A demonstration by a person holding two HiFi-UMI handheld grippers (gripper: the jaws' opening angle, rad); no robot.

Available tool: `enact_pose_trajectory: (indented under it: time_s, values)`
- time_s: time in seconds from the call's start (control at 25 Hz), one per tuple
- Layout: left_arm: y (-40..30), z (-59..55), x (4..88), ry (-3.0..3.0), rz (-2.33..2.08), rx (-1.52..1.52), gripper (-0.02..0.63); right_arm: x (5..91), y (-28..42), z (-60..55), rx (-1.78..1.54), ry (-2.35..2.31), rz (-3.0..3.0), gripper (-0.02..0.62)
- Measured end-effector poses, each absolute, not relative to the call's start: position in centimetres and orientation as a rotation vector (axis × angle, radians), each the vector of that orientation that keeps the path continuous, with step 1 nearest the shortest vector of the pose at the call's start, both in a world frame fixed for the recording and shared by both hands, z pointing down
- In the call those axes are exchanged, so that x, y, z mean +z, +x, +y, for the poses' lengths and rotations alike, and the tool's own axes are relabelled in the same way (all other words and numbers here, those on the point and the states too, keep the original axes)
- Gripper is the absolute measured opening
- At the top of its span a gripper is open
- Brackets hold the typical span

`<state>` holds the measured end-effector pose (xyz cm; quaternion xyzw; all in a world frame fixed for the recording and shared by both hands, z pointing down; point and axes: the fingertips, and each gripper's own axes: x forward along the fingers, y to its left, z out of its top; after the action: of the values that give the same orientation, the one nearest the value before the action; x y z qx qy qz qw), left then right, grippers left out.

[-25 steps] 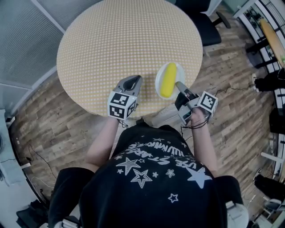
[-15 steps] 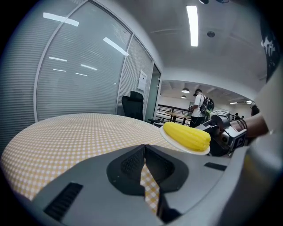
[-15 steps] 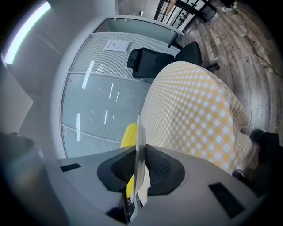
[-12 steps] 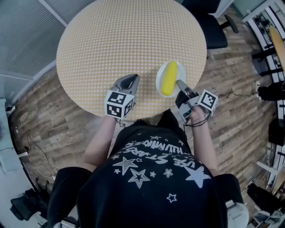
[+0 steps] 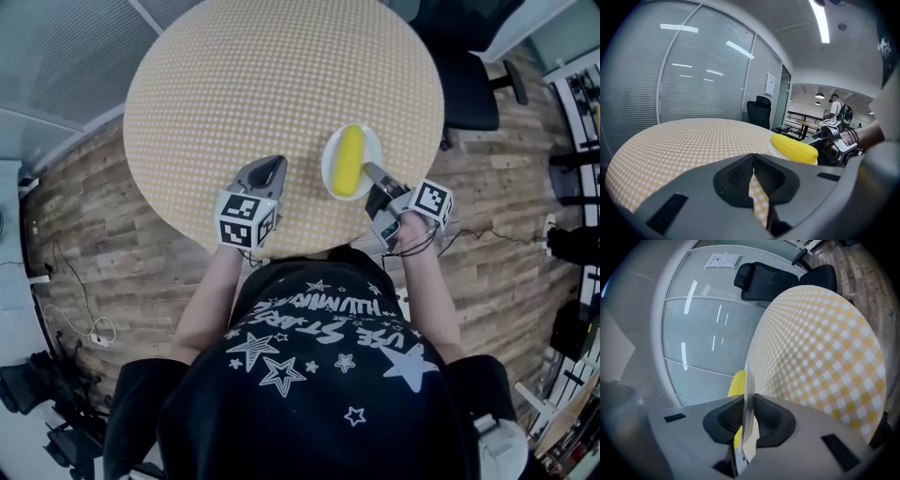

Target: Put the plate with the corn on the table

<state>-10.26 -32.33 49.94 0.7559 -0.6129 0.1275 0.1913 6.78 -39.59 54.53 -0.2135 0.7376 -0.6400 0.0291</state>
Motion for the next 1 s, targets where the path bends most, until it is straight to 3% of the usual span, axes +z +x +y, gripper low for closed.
enact_pose_trajectory:
  time_s: [1.0]
  values:
    - [-9.1, -35.4, 53.0, 1.772, -1.945, 0.371, 0.009, 60.7, 4.6, -46.1, -2.226, -0.363, 2.527, 0.049]
